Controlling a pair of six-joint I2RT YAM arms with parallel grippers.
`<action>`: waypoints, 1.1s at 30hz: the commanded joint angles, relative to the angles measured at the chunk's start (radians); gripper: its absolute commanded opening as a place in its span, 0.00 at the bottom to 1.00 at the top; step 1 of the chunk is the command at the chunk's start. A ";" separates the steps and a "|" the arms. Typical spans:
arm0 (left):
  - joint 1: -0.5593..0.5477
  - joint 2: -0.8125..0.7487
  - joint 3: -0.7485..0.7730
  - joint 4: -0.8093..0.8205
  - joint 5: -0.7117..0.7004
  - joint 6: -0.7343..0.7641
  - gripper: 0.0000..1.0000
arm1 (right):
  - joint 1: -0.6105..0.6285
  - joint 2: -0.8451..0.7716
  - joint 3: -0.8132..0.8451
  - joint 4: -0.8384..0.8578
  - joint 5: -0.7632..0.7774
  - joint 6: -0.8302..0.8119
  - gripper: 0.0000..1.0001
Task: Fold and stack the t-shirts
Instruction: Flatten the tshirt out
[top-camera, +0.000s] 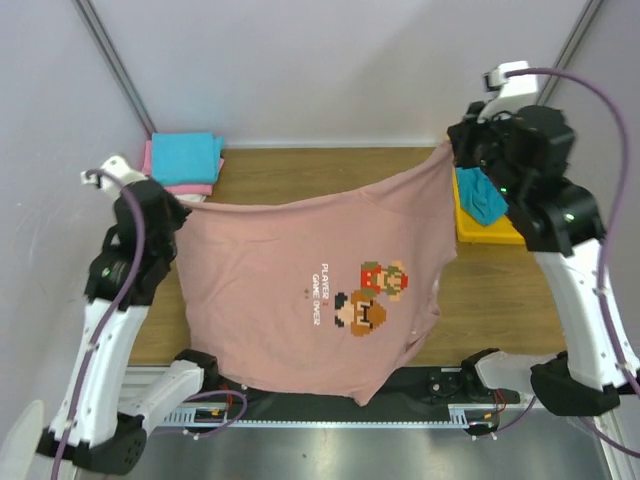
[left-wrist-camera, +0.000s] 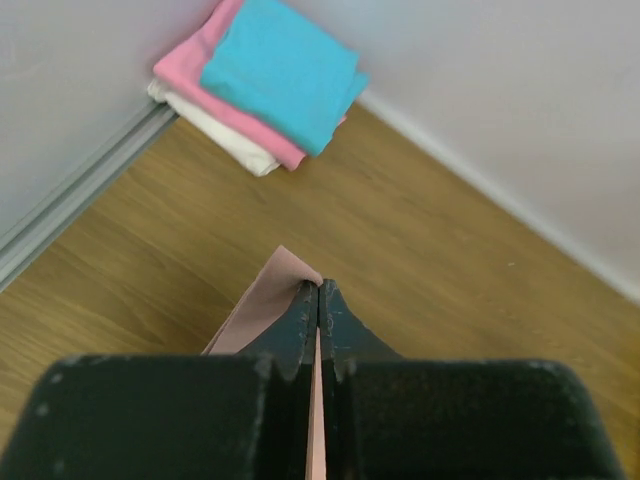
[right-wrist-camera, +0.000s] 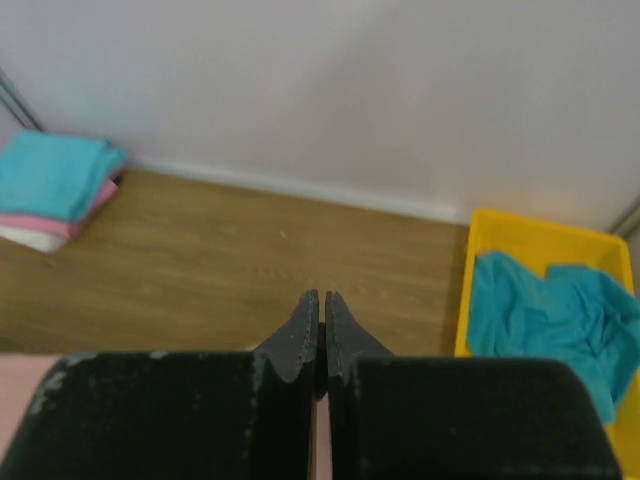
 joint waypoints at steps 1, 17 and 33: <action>0.011 0.066 -0.045 0.178 -0.067 0.000 0.00 | -0.011 0.006 -0.118 0.225 0.043 -0.033 0.00; 0.088 0.606 0.091 0.445 0.007 0.054 0.01 | -0.138 0.471 0.056 0.451 -0.069 0.021 0.00; 0.155 0.852 0.209 0.535 0.117 0.048 0.00 | -0.178 0.861 0.397 0.408 -0.146 0.049 0.00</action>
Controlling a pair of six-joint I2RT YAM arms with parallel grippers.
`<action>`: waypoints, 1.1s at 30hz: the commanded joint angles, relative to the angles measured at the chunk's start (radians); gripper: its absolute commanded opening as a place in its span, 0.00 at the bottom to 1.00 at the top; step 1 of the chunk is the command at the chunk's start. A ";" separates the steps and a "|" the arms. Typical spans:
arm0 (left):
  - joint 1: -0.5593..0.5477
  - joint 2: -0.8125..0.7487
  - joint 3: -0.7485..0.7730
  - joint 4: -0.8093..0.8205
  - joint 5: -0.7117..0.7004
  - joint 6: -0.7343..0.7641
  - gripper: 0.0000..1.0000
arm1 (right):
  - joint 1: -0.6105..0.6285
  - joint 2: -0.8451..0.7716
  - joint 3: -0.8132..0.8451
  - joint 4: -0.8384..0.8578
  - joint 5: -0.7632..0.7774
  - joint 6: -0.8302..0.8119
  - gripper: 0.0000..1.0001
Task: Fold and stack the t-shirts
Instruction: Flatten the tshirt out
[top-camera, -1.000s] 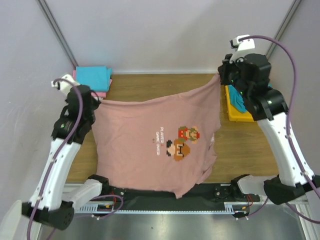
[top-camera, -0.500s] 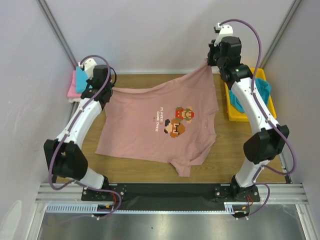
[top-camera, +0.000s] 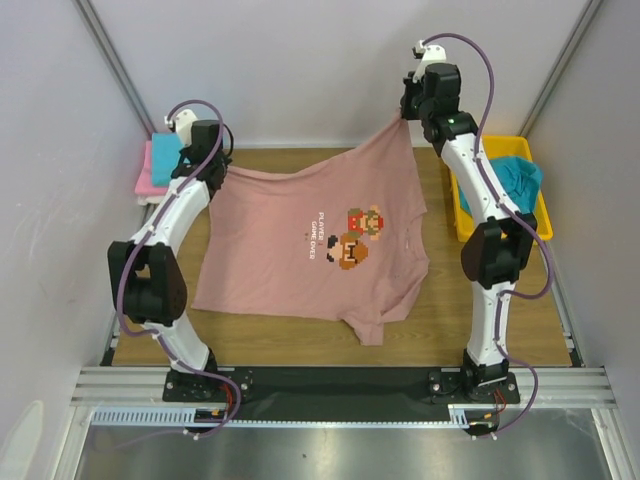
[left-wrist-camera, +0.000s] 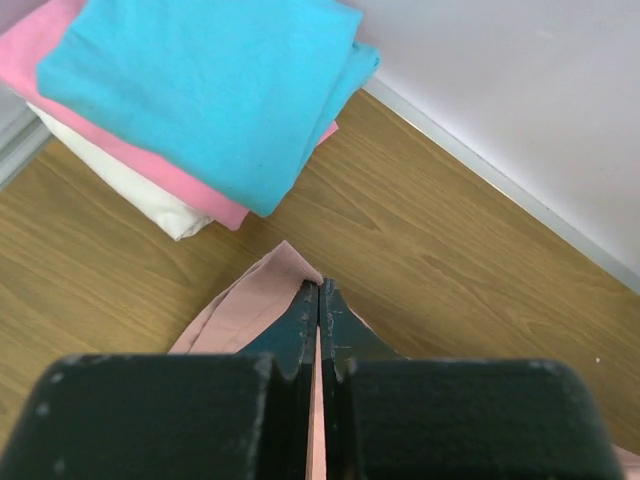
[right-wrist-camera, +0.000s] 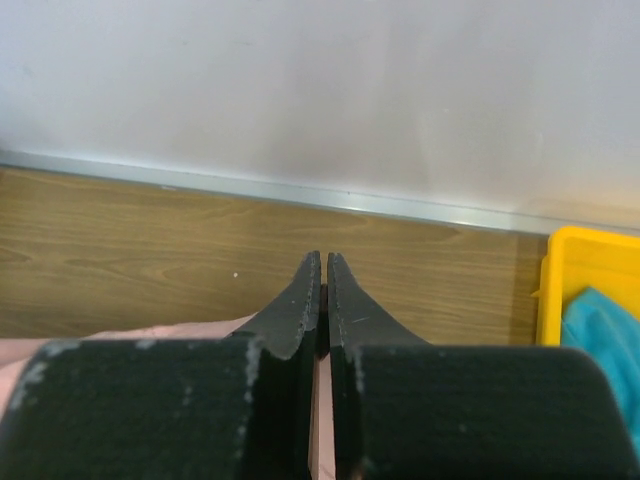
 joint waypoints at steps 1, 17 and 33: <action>0.021 0.025 0.068 0.057 0.025 0.013 0.00 | -0.007 0.016 0.087 0.016 -0.016 0.014 0.00; 0.080 0.284 0.292 0.001 0.094 0.001 0.00 | -0.053 0.122 0.123 0.049 0.033 0.062 0.00; 0.104 0.405 0.418 -0.080 0.126 -0.007 0.00 | -0.066 0.149 0.100 0.055 0.021 0.089 0.00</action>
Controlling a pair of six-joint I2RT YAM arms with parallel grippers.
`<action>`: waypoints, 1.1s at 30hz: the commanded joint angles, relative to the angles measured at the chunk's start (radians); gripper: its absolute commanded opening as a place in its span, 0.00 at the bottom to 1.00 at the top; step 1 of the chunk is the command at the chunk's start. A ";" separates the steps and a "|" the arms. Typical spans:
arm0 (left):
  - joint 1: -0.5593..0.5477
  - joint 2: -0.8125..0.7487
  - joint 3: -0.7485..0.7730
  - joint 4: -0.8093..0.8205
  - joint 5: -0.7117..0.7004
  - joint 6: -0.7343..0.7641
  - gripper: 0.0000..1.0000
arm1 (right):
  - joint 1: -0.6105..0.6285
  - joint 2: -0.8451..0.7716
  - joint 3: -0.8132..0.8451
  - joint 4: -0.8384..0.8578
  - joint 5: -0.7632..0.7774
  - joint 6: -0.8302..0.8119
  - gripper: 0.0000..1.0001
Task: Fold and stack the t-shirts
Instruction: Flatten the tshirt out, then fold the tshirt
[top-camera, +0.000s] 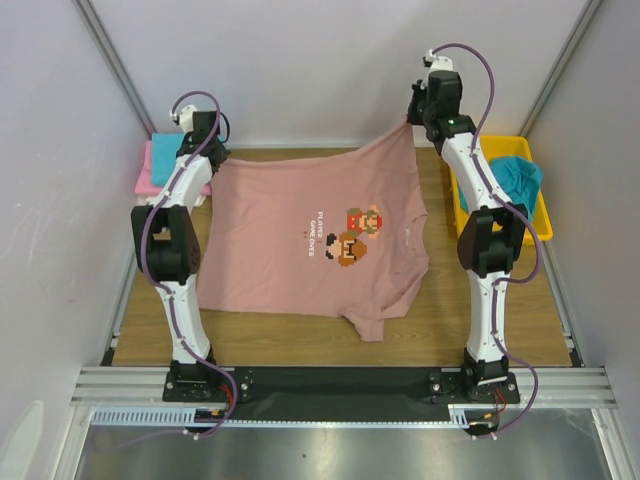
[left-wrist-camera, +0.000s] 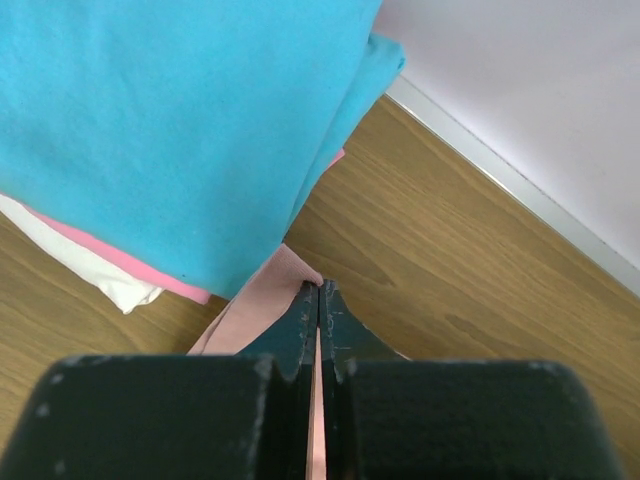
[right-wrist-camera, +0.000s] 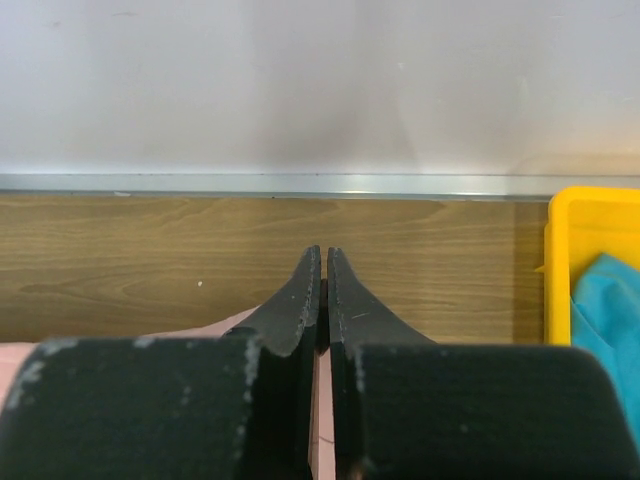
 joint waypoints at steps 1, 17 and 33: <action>0.015 0.011 0.057 0.004 0.013 -0.005 0.00 | -0.007 -0.006 0.021 0.058 0.009 0.009 0.00; 0.018 -0.007 0.050 -0.032 0.056 0.025 0.00 | -0.007 -0.101 -0.131 0.033 -0.009 0.049 0.00; 0.053 -0.116 -0.136 0.033 0.093 0.064 0.00 | -0.005 -0.288 -0.396 0.078 -0.003 0.072 0.00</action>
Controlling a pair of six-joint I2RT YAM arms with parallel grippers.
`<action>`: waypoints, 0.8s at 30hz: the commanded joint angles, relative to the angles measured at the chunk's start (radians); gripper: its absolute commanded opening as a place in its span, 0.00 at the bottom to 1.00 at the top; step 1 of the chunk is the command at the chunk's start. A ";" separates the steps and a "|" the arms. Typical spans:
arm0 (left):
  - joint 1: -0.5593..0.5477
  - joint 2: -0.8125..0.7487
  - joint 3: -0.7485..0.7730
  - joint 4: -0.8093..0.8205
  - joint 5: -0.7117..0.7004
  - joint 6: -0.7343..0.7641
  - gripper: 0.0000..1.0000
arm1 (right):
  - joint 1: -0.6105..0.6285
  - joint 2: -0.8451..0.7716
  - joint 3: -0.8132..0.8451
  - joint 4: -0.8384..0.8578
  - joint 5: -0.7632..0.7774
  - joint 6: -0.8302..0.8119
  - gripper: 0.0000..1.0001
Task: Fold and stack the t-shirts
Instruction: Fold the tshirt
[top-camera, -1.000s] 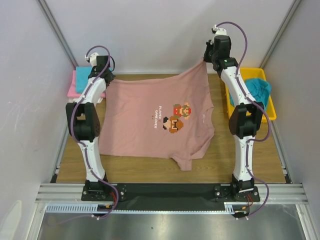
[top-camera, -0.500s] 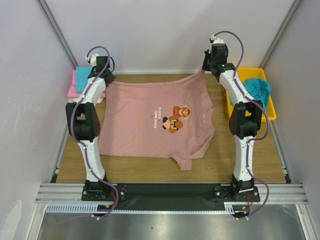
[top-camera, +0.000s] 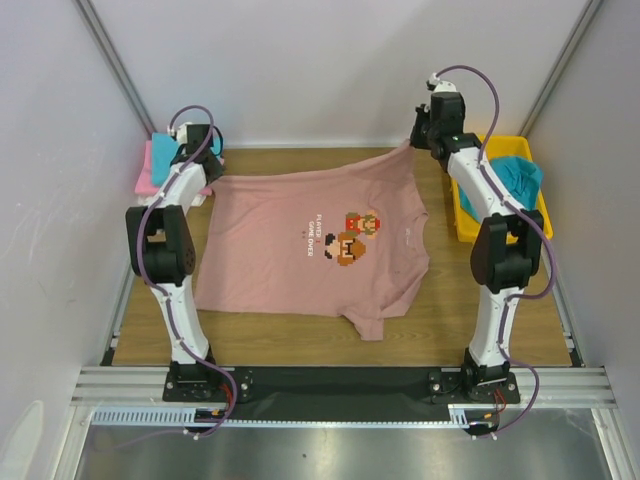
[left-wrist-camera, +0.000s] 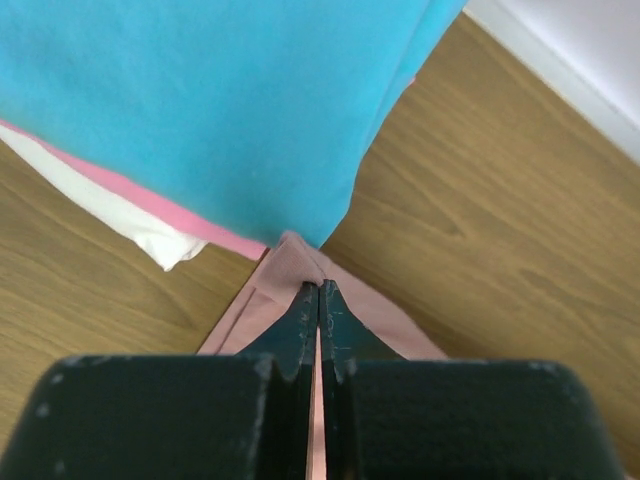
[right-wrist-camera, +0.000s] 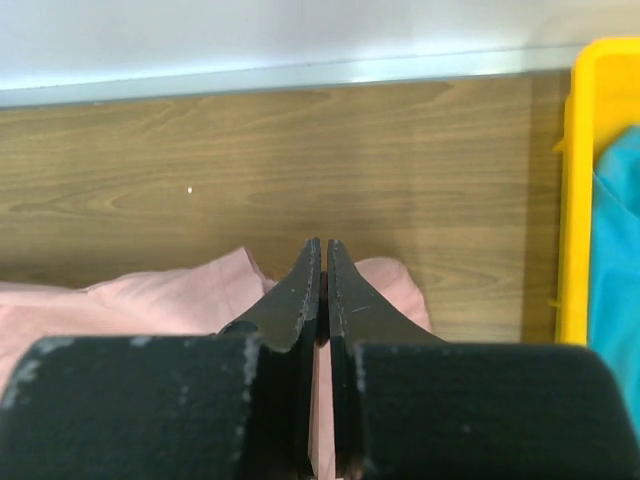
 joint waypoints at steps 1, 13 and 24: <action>0.007 -0.098 -0.035 0.070 0.013 0.048 0.00 | -0.002 -0.107 -0.062 0.049 0.006 0.022 0.00; 0.009 -0.187 -0.165 0.096 0.016 0.062 0.00 | 0.007 -0.243 -0.278 0.020 -0.008 0.068 0.00; 0.009 -0.285 -0.339 0.102 0.008 0.062 0.00 | 0.015 -0.335 -0.428 -0.017 -0.028 0.118 0.00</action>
